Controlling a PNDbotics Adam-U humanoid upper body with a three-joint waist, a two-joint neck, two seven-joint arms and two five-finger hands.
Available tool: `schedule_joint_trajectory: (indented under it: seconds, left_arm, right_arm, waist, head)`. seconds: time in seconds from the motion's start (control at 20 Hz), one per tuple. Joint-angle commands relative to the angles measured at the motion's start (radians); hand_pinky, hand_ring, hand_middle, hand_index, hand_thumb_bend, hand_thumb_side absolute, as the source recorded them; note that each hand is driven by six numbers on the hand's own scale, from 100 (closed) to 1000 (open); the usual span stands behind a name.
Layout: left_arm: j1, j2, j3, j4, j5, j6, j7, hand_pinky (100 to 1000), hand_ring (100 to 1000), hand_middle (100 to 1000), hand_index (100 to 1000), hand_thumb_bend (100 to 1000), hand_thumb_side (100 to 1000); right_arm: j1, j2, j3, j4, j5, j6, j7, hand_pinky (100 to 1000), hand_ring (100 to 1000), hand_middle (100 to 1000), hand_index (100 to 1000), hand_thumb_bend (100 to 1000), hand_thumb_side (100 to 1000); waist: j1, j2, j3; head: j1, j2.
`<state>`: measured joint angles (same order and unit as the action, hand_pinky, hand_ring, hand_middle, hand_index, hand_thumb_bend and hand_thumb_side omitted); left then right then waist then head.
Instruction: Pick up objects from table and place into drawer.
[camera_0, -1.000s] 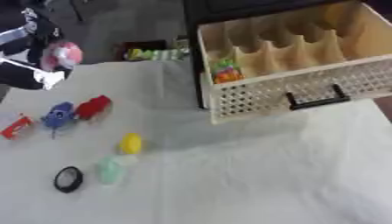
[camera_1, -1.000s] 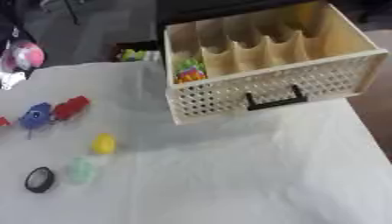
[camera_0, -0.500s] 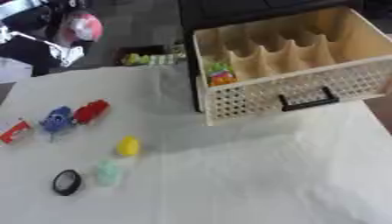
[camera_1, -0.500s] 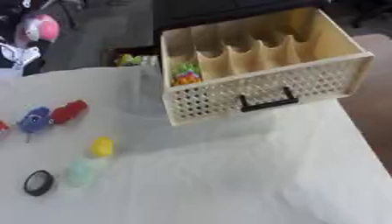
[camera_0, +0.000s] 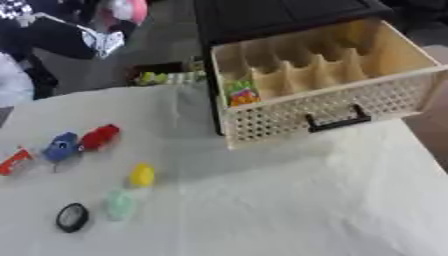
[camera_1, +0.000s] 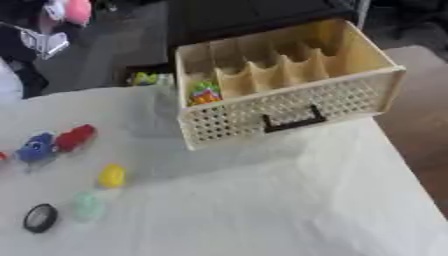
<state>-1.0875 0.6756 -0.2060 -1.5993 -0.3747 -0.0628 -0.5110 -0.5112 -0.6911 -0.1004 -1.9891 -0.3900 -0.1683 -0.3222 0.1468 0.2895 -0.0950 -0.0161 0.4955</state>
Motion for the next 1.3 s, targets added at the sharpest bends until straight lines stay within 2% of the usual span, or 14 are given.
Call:
schedule_joint_trajectory:
  seconds: [0.05, 0.5, 0.85, 1.1, 1.2, 1.3]
  left_arm:
    - [-0.035, -0.021, 0.003, 0.003, 0.016, 0.012, 0.006, 100, 279, 376, 480, 100, 280]
    - [-0.072, -0.103, -0.023, 0.026, 0.032, 0.033, 0.031, 100, 275, 373, 478, 100, 284]
    - [-0.105, -0.159, -0.04, 0.072, 0.038, 0.038, 0.072, 100, 270, 369, 475, 100, 291]
    - [-0.121, -0.178, -0.047, 0.12, 0.036, 0.026, 0.116, 100, 268, 367, 475, 100, 295]
    - [-0.128, -0.186, -0.05, 0.133, 0.045, 0.015, 0.131, 100, 268, 367, 476, 100, 262]
    - [-0.133, -0.19, -0.054, 0.138, 0.051, 0.004, 0.145, 100, 267, 366, 475, 100, 298]
  right_arm:
    - [-0.02, -0.012, -0.003, -0.011, -0.014, 0.009, -0.003, 526, 509, 409, 681, 100, 980]
    - [-0.031, -0.003, -0.002, -0.011, -0.02, 0.023, -0.009, 526, 509, 410, 679, 100, 982]
    - [-0.046, 0.001, 0.0, -0.011, -0.022, 0.026, -0.01, 526, 508, 410, 678, 100, 982]
    - [-0.054, 0.005, -0.001, -0.011, -0.023, 0.029, -0.009, 525, 508, 410, 678, 100, 981]
    - [-0.057, 0.006, -0.003, -0.011, -0.022, 0.03, -0.009, 525, 508, 410, 677, 100, 997]
    - [-0.06, 0.007, -0.004, -0.011, -0.021, 0.031, -0.009, 525, 508, 410, 677, 100, 980]
  waist:
    - [-0.004, -0.027, -0.002]
    - [0.007, -0.029, -0.009]
    - [0.02, -0.023, -0.033]
    - [0.036, -0.012, -0.055]
    - [0.04, -0.008, -0.061]
    - [0.045, -0.003, -0.067]
  head:
    - [-0.009, -0.019]
    - [-0.001, -0.01]
    - [0.017, -0.018]
    - [0.028, -0.031]
    - [0.031, -0.044]
    - [0.033, -0.067]
